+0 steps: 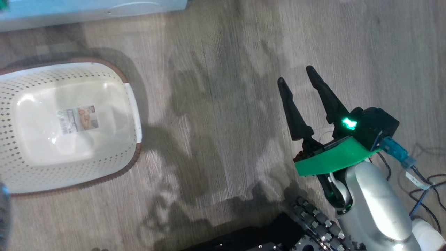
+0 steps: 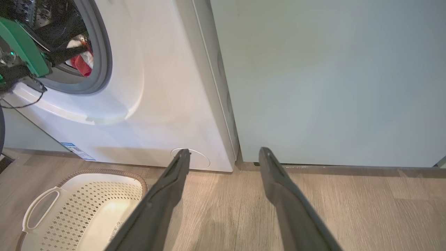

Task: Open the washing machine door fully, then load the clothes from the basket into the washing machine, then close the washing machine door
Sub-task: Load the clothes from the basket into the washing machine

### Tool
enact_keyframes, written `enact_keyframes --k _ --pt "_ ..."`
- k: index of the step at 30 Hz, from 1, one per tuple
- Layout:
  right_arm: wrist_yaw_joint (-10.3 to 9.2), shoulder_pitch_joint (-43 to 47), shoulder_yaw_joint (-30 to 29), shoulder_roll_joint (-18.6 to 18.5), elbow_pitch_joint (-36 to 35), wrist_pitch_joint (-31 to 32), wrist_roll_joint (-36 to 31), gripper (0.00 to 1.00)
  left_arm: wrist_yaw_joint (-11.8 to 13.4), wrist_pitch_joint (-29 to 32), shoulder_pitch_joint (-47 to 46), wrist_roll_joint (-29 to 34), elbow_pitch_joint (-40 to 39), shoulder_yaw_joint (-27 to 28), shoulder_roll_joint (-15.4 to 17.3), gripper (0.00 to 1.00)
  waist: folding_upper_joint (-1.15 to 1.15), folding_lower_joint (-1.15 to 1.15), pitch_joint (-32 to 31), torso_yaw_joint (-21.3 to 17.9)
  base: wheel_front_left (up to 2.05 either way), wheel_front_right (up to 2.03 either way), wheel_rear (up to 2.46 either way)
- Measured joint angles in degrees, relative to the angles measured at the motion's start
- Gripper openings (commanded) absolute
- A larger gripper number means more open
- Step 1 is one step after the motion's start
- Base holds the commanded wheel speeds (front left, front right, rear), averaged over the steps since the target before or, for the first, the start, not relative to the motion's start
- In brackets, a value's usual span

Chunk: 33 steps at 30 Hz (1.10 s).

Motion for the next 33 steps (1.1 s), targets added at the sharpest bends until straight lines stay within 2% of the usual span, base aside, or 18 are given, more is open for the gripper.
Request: enact_keyframes --k 7,9,14,20,24,33 --pt "0.00 -1.9 1.4 0.0 -0.4 0.0 1.9 1.00 -1.2 8.4 -11.1 1.6 -2.6 -5.7 6.1 0.00 0.00 0.00 2.9 -2.0 0.00 0.00 0.00" --pt "0.00 -2.3 1.7 0.0 -0.5 0.0 2.4 1.00 -1.2 9.7 -12.7 1.6 -2.8 -6.6 6.9 0.00 0.00 0.00 3.4 -2.4 0.00 0.00 0.00" --pt "0.00 -3.5 3.0 0.0 -0.9 0.0 3.9 1.00 -1.3 15.4 -18.6 -0.6 -3.1 -13.8 10.8 0.00 0.00 0.00 5.6 -4.4 0.00 0.00 0.00" --pt "0.00 -4.4 5.4 0.0 -1.0 0.0 5.9 1.00 -1.3 17.0 -28.5 -2.7 -2.3 -19.7 17.5 0.00 0.00 0.00 8.6 -7.6 0.00 0.00 0.00" --pt "0.00 -4.8 6.4 0.0 -1.3 0.0 6.4 1.00 -1.3 16.4 -33.2 -2.7 -0.8 -22.6 18.9 0.00 0.00 0.00 10.1 -9.2 0.00 0.00 0.00" --pt "0.00 -4.9 8.0 0.1 -2.1 0.0 7.3 1.00 0.1 11.5 -39.1 -1.5 4.6 -23.4 19.3 0.00 0.00 0.00 12.3 -11.5 0.00 0.00 0.00"
